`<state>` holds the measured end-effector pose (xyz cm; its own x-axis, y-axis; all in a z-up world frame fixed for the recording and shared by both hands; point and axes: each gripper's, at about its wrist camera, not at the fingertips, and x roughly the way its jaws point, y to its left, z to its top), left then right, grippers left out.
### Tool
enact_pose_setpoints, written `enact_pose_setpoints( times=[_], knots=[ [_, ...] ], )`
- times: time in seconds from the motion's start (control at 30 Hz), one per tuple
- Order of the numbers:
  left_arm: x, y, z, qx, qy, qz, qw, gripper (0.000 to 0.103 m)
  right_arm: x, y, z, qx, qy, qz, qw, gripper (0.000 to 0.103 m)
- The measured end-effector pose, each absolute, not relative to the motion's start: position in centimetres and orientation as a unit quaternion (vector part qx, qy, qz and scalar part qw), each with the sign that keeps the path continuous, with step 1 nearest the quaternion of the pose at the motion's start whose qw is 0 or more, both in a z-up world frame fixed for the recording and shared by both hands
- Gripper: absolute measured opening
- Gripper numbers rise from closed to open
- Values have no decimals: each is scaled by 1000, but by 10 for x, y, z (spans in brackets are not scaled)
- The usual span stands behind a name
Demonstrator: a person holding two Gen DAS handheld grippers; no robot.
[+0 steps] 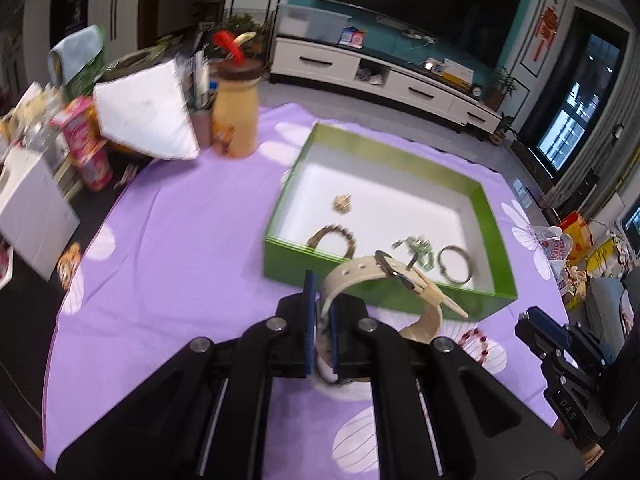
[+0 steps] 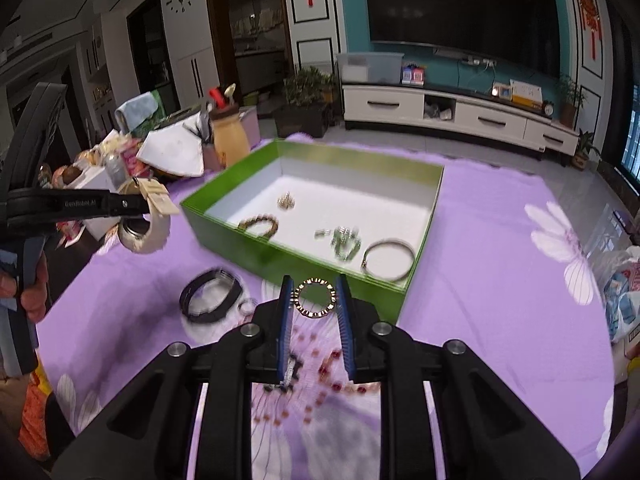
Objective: Organize jewelry
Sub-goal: 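Carry the watch and silver ring into the green box and open both tools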
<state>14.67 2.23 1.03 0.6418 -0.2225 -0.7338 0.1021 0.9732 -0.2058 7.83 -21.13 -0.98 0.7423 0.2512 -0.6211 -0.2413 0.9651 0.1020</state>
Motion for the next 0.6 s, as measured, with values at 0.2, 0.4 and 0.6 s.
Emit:
enact_pose_setpoints(
  times=[0.2,0.4,0.6],
  knots=[
    [175,-10,19,-51,403,-106,908,5,108,-223,8,17,313,119,942,21],
    [205,-33,17,-39,402,-113,908,6,153,-235,16,36,308,109,944,21],
    [236,-52,6,-23,408,-110,906,6,197,-242,6,57,335,102,935,21]
  ],
)
